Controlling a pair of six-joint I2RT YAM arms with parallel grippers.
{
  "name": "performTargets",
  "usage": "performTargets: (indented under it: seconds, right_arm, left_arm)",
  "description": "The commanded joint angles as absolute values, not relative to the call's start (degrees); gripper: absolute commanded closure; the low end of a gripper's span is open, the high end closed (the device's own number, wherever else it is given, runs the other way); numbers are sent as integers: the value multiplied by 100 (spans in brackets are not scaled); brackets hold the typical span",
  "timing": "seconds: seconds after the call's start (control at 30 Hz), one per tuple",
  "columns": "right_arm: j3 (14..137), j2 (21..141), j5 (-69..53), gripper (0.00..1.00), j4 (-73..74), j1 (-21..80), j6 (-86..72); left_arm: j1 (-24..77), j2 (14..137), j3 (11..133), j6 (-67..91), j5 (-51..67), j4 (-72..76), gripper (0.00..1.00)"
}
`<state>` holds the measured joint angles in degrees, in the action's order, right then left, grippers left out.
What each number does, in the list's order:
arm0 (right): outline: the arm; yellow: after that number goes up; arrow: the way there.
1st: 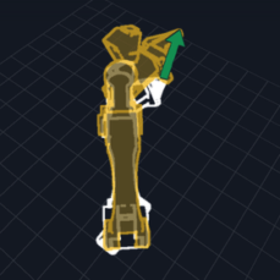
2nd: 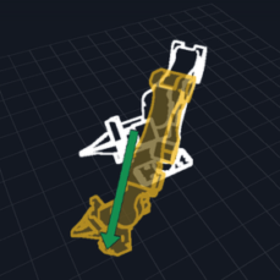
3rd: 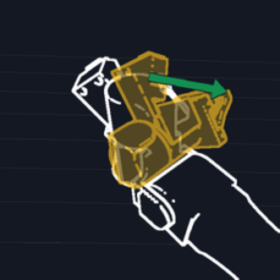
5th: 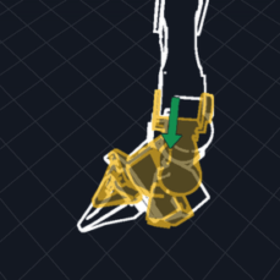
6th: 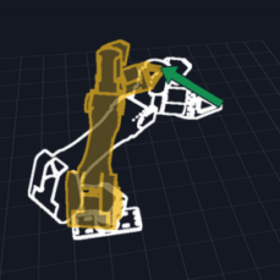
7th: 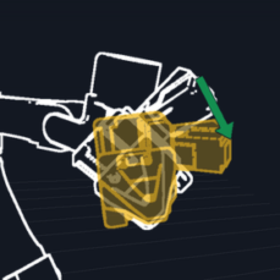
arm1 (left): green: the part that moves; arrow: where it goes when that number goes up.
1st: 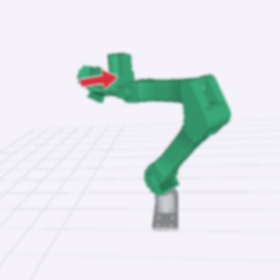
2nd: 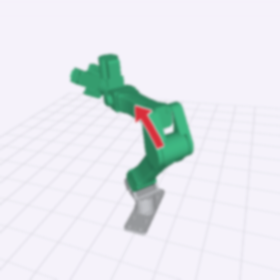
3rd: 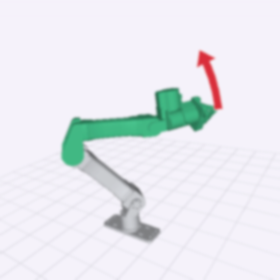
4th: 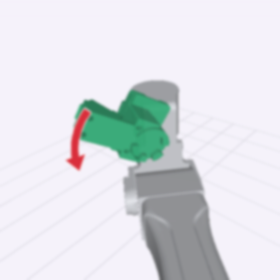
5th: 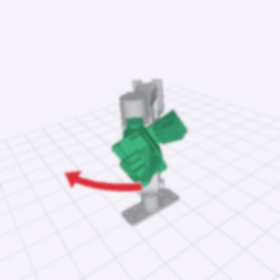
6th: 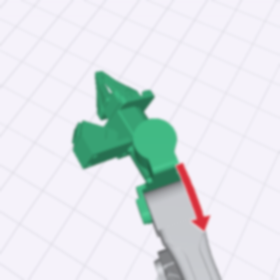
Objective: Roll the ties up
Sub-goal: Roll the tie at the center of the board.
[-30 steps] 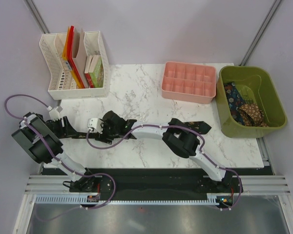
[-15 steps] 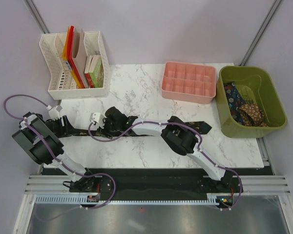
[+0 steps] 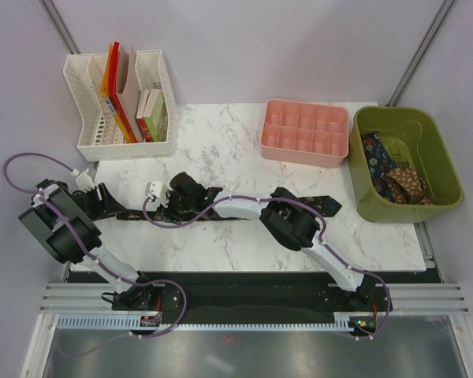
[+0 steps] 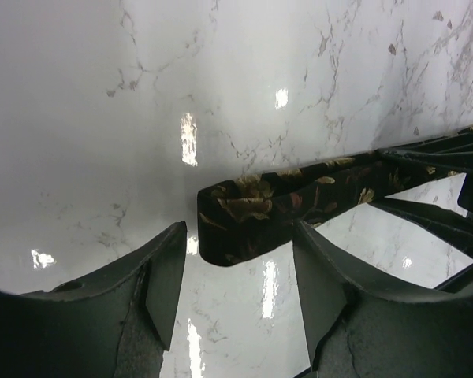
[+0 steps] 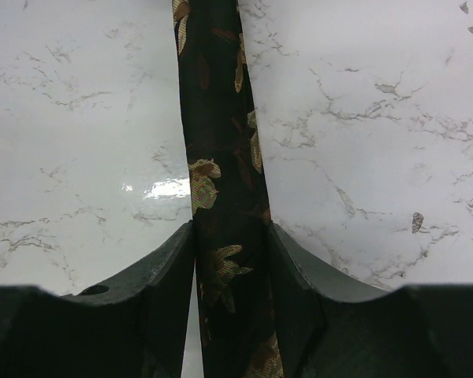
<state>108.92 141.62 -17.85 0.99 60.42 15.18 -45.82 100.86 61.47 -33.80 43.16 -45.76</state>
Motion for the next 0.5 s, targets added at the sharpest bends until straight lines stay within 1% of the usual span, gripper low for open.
performTargets:
  seconds: [0.0, 0.03, 0.13, 0.17, 0.23, 0.47]
  right_arm:
    - [11057, 14309, -1986, 52, 79, 6064, 1415]
    - [11065, 14317, -1986, 52, 79, 6056, 1398]
    - [11083, 14335, -1995, 52, 79, 6047, 1354]
    - [11092, 14335, -1995, 52, 79, 6047, 1345]
    - [11109, 14335, -1995, 52, 79, 6047, 1327]
    - [11127, 14344, -1960, 54, 79, 6029, 1283]
  left_arm:
    - [-4492, 10283, 6372, -2953, 4571, -4254, 39]
    - [-4474, 10301, 6355, -2962, 4562, -4245, 42]
    - [-4421, 10301, 6328, -2944, 4553, -4245, 48]
    - [-4421, 10301, 6328, -2927, 4553, -4245, 54]
    - [-4421, 10275, 6319, -2909, 4544, -4236, 59]
    - [-4377, 9756, 6267, -2813, 4579, -4324, 67]
